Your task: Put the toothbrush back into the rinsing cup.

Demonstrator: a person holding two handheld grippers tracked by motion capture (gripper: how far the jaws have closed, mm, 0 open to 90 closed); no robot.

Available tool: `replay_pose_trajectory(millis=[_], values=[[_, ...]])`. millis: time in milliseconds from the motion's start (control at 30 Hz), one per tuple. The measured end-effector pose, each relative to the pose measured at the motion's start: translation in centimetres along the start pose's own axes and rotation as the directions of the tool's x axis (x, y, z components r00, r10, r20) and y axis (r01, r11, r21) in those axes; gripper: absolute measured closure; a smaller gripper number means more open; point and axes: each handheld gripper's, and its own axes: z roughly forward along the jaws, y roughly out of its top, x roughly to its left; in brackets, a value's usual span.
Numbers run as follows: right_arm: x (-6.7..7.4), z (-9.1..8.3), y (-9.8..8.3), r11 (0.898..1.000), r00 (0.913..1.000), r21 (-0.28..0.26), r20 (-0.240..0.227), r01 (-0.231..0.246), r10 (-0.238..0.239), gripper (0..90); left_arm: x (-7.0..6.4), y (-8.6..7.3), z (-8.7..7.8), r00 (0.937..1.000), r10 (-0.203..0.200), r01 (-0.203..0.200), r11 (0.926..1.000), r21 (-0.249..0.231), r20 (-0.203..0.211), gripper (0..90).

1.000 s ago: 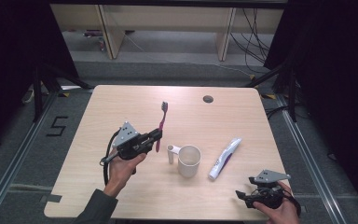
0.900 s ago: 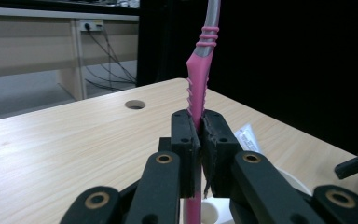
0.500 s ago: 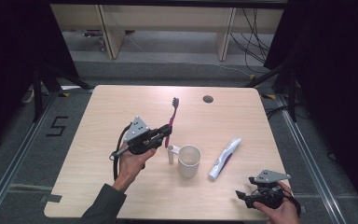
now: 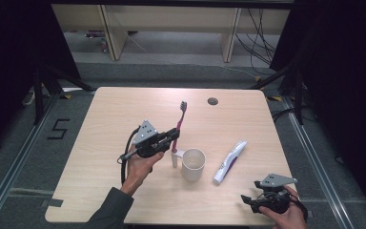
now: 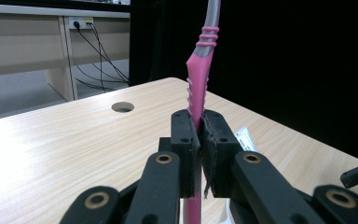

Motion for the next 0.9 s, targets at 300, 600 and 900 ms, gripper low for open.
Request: replay_pose_trajectory(millis=[300, 600, 900], values=[[0.2, -0.1, 0.0, 1.000, 0.9996, 0.007, -0.003, -0.027, 0.027, 24.5, 0.0, -0.9, 0.1, 1.0000, -0.003, 0.003, 0.9999, 0.014, 0.002, 83.2], [0.2, -0.1, 0.1, 1.000, 0.9998, 0.005, 0.000, -0.018, 0.018, 24.5, 0.0, -1.7, -0.2, 0.9999, -0.008, 0.008, 0.9996, 0.027, 0.007, 83.1], [0.1, 0.0, 0.0, 1.000, 1.0000, 0.004, 0.000, -0.005, 0.005, 24.6, 0.0, -2.2, -0.6, 0.9999, -0.011, 0.011, 0.9989, 0.046, 0.006, 82.9]])
